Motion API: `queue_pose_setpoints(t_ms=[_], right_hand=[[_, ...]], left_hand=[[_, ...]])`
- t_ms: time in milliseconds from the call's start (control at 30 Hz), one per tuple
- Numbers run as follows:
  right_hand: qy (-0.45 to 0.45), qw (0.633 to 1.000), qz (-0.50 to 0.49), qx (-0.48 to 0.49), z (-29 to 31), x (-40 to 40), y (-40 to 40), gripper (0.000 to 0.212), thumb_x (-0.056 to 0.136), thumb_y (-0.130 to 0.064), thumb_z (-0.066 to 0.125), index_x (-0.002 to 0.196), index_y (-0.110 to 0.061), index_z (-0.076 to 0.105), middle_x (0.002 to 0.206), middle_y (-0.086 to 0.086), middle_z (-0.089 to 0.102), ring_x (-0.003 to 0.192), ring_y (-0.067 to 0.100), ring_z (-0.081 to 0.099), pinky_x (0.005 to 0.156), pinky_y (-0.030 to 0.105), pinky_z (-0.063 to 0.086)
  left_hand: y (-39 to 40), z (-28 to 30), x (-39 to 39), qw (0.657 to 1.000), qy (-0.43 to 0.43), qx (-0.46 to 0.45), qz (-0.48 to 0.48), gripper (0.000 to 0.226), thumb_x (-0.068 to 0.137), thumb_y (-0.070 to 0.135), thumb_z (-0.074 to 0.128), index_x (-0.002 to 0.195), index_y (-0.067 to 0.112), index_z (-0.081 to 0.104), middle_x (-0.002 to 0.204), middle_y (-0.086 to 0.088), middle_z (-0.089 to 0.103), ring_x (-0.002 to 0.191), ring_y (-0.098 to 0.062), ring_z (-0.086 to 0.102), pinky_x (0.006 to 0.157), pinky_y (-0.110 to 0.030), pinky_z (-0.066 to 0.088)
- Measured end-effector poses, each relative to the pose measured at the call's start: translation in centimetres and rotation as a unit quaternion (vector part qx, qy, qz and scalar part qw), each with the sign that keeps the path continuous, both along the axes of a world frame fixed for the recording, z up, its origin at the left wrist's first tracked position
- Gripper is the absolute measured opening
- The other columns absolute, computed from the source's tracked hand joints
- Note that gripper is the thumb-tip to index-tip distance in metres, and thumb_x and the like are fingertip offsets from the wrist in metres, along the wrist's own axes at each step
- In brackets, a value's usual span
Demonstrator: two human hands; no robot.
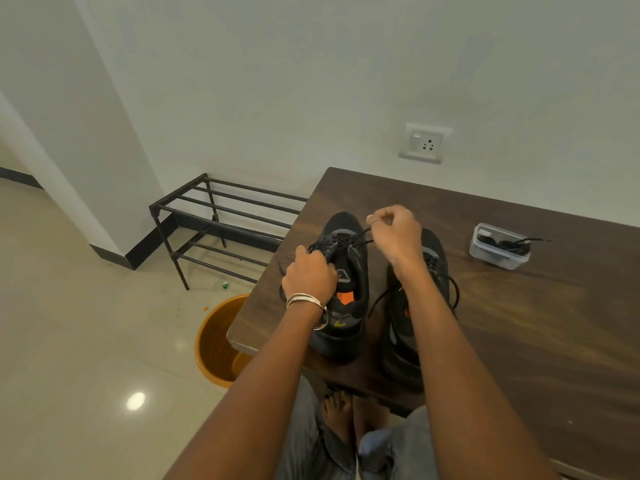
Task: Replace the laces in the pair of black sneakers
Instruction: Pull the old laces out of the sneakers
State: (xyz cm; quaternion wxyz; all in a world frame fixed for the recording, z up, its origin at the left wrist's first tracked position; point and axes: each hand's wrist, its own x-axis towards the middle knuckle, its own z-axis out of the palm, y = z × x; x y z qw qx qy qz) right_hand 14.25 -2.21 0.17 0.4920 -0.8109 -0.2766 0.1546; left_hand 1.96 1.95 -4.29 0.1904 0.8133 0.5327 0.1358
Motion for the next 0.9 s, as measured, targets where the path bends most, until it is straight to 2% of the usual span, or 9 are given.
queue_pose_setpoints(t_ms=[100, 233, 333, 433, 533, 633, 700, 800, 900], right_hand=[[-0.200, 0.964, 0.111, -0.132, -0.3, -0.7, 0.5, 0.032, 0.093, -0.031, 0.063, 0.124, -0.024, 0.060, 0.129, 0.000, 0.054, 0.127, 0.024, 0.043, 0.105, 0.052, 0.030], [-0.334, 0.878, 0.193, -0.285, -1.4, -2.9, 1.4, 0.024, 0.093, -0.023, 0.063, 0.115, -0.014, 0.064, 0.129, 0.006, 0.052, 0.127, 0.030, 0.040, 0.105, 0.058, 0.029], [-0.334, 0.903, 0.146, -0.228, -2.1, -3.1, 1.9, 0.010, 0.092, -0.015, 0.059, 0.094, -0.011, 0.068, 0.107, 0.003, 0.060, 0.114, 0.026, 0.051, 0.102, 0.058, 0.033], [-0.209, 0.967, 0.079, -0.122, -1.8, -2.5, 2.2, 0.022, 0.090, -0.010, 0.056, 0.073, -0.004, 0.068, 0.078, 0.004, 0.065, 0.086, 0.024, 0.062, 0.096, 0.052, 0.045], [0.008, 0.997, 0.008, 0.083, -0.1, -1.8, 1.4, 0.021, 0.088, -0.003, 0.056, 0.076, -0.005, 0.072, 0.081, 0.004, 0.072, 0.083, 0.021, 0.069, 0.089, 0.039, 0.055], [0.272, 0.899, -0.024, 0.341, 2.0, -1.3, 0.2, 0.024, 0.099, 0.000, 0.043, 0.085, -0.009, 0.061, 0.079, 0.006, 0.067, 0.071, 0.018, 0.068, 0.073, 0.035, 0.057], [0.339, 0.846, -0.026, 0.410, 2.3, -0.7, -0.2, 0.023, 0.102, -0.003, 0.039, 0.088, -0.009, 0.056, 0.069, 0.005, 0.058, 0.056, 0.014, 0.056, 0.058, 0.031, 0.051], [0.251, 0.904, -0.006, 0.345, 1.6, -0.2, 0.0, 0.016, 0.100, -0.005, 0.047, 0.095, -0.011, 0.061, 0.068, -0.002, 0.050, 0.056, 0.008, 0.043, 0.054, 0.025, 0.039], [-0.025, 0.990, 0.095, 0.106, 0.4, 0.0, 0.6, 0.010, 0.094, -0.012, 0.062, 0.099, -0.019, 0.066, 0.093, -0.007, 0.062, 0.083, 0.005, 0.056, 0.071, 0.018, 0.044]], left_hand=[[0.0, 0.0, -0.1, 1.000, -0.004, 0.000, -0.003, 0.027, 0.097, 0.032, 0.047, 0.109, 0.012, 0.060, 0.118, -0.009, 0.048, 0.098, -0.031, 0.057, 0.070, -0.033, 0.035], [0.1, -0.2, -0.1, 1.000, 0.003, 0.008, -0.009, 0.027, 0.097, 0.033, 0.048, 0.111, 0.011, 0.058, 0.118, -0.010, 0.048, 0.099, -0.032, 0.057, 0.069, -0.033, 0.035], [0.1, -0.1, -0.1, 1.000, 0.005, 0.012, -0.010, 0.028, 0.098, 0.033, 0.047, 0.111, 0.011, 0.057, 0.119, -0.010, 0.048, 0.099, -0.032, 0.058, 0.069, -0.033, 0.035], [0.1, -0.2, -0.2, 1.000, 0.004, 0.010, -0.008, 0.027, 0.098, 0.032, 0.046, 0.111, 0.011, 0.057, 0.117, -0.009, 0.048, 0.099, -0.033, 0.057, 0.069, -0.034, 0.035], [0.2, -0.2, -0.1, 1.000, -0.001, 0.005, -0.004, 0.027, 0.097, 0.032, 0.047, 0.110, 0.011, 0.058, 0.118, -0.010, 0.047, 0.099, -0.034, 0.057, 0.070, -0.036, 0.035], [0.1, -0.1, -0.1, 1.000, 0.000, 0.004, -0.004, 0.026, 0.098, 0.032, 0.047, 0.108, 0.011, 0.058, 0.118, -0.009, 0.047, 0.099, -0.034, 0.058, 0.070, -0.035, 0.036], [0.1, -0.2, -0.1, 1.000, 0.001, 0.008, -0.005, 0.027, 0.097, 0.032, 0.047, 0.108, 0.011, 0.059, 0.118, -0.010, 0.048, 0.099, -0.034, 0.058, 0.070, -0.036, 0.036], [0.2, -0.2, -0.1, 1.000, -0.001, 0.006, -0.005, 0.027, 0.097, 0.032, 0.047, 0.108, 0.011, 0.059, 0.119, -0.010, 0.048, 0.101, -0.035, 0.058, 0.070, -0.036, 0.035], [0.2, -0.3, -0.1, 1.000, -0.003, 0.005, -0.009, 0.026, 0.097, 0.032, 0.048, 0.109, 0.011, 0.059, 0.118, -0.009, 0.048, 0.101, -0.035, 0.057, 0.071, -0.036, 0.036]])
